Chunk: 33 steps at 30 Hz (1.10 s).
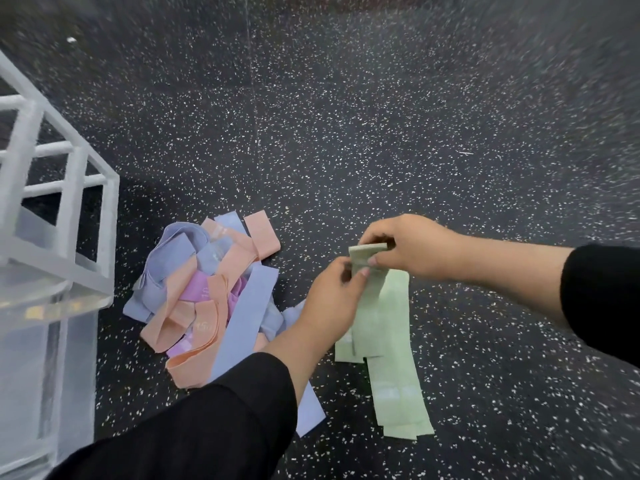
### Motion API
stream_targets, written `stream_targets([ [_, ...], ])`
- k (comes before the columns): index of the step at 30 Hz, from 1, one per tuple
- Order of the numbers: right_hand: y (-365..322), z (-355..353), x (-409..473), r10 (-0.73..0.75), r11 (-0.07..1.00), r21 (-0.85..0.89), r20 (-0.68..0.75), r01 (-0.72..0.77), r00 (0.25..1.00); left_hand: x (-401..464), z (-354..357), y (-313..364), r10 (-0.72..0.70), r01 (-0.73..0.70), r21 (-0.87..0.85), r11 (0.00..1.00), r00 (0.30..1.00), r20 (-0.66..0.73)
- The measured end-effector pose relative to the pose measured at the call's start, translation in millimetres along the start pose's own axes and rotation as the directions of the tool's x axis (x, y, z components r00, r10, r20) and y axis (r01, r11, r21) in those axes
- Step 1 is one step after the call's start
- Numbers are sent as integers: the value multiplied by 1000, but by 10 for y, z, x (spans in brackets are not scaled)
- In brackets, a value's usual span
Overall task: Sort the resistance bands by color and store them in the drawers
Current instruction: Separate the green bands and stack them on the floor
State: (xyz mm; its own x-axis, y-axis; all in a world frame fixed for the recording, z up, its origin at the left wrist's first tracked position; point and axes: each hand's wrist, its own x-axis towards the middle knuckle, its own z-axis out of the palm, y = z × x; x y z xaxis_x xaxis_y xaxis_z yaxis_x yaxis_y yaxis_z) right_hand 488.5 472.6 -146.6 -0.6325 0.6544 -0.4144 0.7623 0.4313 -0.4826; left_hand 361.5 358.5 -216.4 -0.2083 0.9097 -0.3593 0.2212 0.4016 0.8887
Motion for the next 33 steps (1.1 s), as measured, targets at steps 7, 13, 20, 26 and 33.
stream_targets([
  [7, -126, 148, -347, 109, 940, 338, -157, -50, 981, -245, -104, 16, -24, 9, -253, 967, 998, -57],
  [13, -255, 276, -378, 102, 851, 525, -148, -9, 984, -283, -242, 52, -13, -8, -274, 962, 997, -77],
  [20, -279, 334, -344, 131, 703, 711, -132, 1, 983, -250, -348, 63, 0, -14, -348, 938, 999, -41],
  [26, -242, 248, -285, 100, 753, 657, -162, 32, 982, -161, -395, 72, 52, -56, -328, 943, 998, -20],
  [33, 323, 212, 95, 175, 973, 187, -207, -137, 963, -63, -455, 50, -56, 23, -462, 887, 997, -58],
])
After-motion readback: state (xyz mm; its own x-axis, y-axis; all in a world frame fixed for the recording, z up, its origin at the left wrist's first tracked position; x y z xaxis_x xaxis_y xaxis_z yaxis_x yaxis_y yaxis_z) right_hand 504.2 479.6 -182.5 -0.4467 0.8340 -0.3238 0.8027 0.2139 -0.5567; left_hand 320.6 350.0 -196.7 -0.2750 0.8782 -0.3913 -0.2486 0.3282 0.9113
